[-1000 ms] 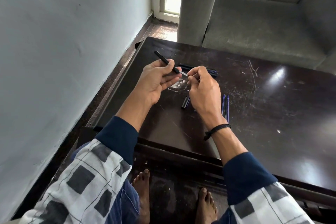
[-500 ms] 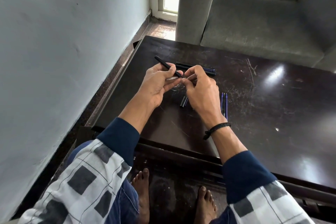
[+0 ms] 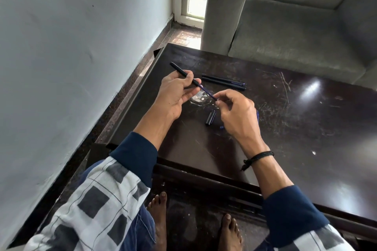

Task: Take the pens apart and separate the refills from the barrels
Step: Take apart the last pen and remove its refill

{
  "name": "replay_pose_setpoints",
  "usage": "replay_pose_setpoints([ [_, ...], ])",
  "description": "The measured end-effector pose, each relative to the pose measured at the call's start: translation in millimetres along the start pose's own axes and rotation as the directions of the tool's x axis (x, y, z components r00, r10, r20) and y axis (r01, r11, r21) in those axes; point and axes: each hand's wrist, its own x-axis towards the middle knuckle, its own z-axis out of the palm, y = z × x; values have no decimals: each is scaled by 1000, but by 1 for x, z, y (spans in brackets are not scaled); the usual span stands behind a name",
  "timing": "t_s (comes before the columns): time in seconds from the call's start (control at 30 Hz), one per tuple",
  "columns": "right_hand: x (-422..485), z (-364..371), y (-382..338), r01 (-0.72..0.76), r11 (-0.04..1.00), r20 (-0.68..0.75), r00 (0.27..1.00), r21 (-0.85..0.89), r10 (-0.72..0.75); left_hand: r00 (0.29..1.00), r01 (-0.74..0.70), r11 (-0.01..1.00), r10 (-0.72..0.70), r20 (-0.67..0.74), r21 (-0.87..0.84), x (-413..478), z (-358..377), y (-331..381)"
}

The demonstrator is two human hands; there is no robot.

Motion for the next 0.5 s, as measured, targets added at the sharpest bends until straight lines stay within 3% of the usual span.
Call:
replay_pose_setpoints([
  [0.13, 7, -5, -1, -117, 992, 40, 992, 36, 116, 999, 37, 999, -38, 28, 8, 0, 0, -1],
  [0.27, 7, 2, -1, -179, 968, 13, 984, 176, 180, 997, 56, 998, -57, 43, 17, 0, 0, -1],
  [0.5, 5, 15, -26, -133, 959, -17, 990, 250, 141, 995, 49, 998, -51, 83, 24, -2, 2, -1],
])
